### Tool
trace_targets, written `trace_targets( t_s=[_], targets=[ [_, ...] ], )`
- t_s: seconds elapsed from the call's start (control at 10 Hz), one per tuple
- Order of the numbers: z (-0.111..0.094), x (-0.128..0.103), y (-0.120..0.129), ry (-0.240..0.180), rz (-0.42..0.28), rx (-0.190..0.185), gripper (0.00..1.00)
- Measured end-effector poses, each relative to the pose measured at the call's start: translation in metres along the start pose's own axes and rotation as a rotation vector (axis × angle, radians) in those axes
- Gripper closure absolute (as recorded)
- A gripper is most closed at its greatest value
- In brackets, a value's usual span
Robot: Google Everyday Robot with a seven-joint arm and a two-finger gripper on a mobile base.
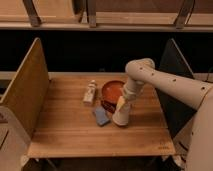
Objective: Place the ceramic cup over the eraser
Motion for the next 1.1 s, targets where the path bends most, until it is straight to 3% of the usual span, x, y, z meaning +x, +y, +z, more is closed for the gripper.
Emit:
trace_targets(
  t_s=[0.2,0.5,1.1],
  targets=[
    [0.0001,0.0000,0.0001,0.000,0.000,0.000,0.45],
    [0.0000,-0.0001,0.0001,0.000,0.000,0.000,0.21],
    [0.0006,0.0002,0.0000,0.001,0.000,0.000,0.20]
  ],
)
